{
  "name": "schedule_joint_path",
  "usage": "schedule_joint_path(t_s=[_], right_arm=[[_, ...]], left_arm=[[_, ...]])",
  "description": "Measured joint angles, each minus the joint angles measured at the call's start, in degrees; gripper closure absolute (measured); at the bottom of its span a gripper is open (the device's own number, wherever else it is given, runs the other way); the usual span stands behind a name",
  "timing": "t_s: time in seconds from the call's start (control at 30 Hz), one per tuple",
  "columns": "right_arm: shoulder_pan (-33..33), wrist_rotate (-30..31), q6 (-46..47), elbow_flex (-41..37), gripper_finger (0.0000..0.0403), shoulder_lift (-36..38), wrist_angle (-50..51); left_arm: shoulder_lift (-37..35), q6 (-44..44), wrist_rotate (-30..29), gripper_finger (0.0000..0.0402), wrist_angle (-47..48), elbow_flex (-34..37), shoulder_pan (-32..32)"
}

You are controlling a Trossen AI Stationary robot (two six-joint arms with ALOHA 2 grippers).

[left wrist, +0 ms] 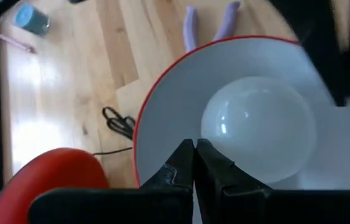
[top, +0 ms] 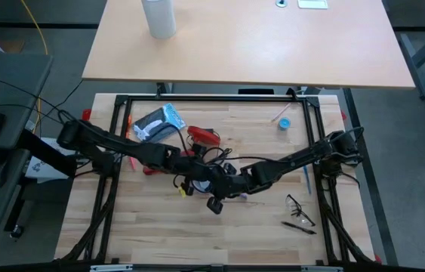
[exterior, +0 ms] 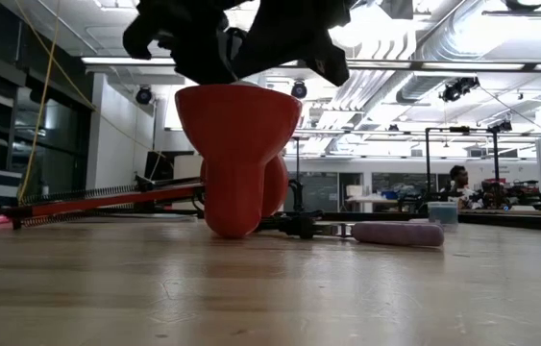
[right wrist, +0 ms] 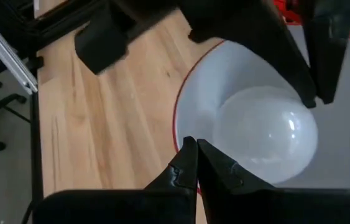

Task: Screw lightbulb
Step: Remove the lightbulb from the red desk lamp

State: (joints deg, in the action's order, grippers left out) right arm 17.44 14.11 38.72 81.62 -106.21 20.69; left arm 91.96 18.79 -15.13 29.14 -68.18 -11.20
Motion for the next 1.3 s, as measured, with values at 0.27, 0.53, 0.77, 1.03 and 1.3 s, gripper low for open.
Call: schedule_joint_path(t_s=[0.27,0.53,0.77,1.03,1.3], right_arm=[[-0.1,0.5,0.1,0.0,0.0403,-0.7,-0.3],[-0.2,-0.2,-0.7,0.0,0.0403,-1.2,-0.3],[-0.4,-1.1,-1.1,0.0,0.0403,-3.0,-0.4],[-0.6,-0.1,-1.6,0.1,0.0403,-3.0,0.9],[-0.7,-0.2,-3.0,0.1,0.0403,-2.7,2.6]], left_arm=[[0.6,0.5,-2.1,0.0401,0.3,0.1,0.0],[0.6,1.5,-2.3,0.0401,0.7,0.1,0.1],[0.5,1.4,-2.8,0.0401,1.6,0.1,0.2],[0.5,-0.3,-0.7,0.0401,1.5,0.1,0.4],[0.5,-6.3,3.3,0.0401,1.4,0.1,0.0]])
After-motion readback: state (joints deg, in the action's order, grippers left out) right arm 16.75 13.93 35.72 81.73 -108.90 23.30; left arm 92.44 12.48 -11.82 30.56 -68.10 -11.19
